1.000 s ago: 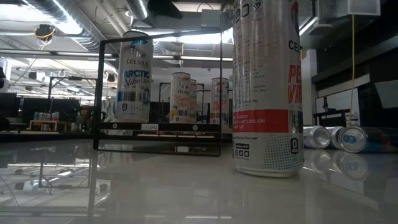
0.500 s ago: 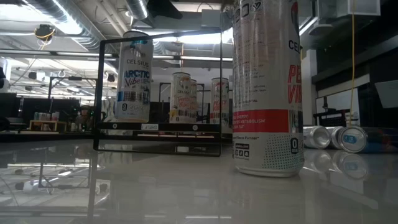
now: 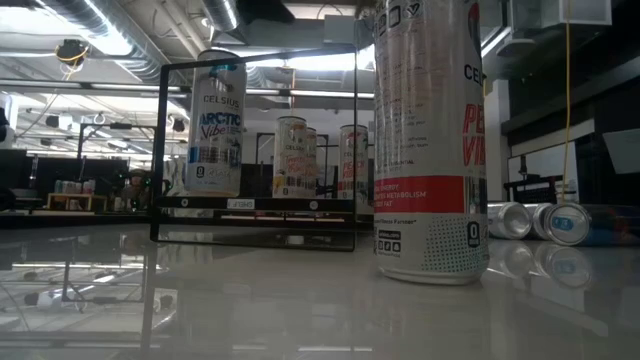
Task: Place canned beverage on shelf
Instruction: Put the bottom middle pink soda can on the shelf aligned with the other pink soda can
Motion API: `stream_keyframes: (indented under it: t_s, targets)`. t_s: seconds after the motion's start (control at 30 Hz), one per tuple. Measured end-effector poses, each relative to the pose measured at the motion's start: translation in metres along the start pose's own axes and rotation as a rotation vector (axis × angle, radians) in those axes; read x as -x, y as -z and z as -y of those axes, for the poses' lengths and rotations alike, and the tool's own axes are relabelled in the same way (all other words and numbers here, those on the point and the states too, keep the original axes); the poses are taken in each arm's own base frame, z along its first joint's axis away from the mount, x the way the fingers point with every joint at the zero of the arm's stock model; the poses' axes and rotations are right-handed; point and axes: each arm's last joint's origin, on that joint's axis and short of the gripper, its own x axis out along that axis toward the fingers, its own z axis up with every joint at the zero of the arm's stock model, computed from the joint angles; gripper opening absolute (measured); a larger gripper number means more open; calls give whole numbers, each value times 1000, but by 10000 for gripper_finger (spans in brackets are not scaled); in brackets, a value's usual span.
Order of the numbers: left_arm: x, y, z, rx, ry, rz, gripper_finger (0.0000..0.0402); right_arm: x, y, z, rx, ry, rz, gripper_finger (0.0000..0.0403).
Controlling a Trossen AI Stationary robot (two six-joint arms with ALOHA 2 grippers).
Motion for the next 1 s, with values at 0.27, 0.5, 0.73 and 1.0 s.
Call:
stream_keyframes:
  t_s: [0.27,0.5,0.73,1.0]
  targets:
    - [0,0,8,-18,24,0,306,-16,8,14,-26,3,-35,333]
    - [-1,0,14,-30,35,-1,306,-18,10,18,-43,-80,-29,333]
    - [-1,0,15,-33,38,-1,306,-18,10,17,-39,-82,-30,333]
    - [-1,0,15,-33,37,-1,306,-15,9,18,-36,-58,-27,333]
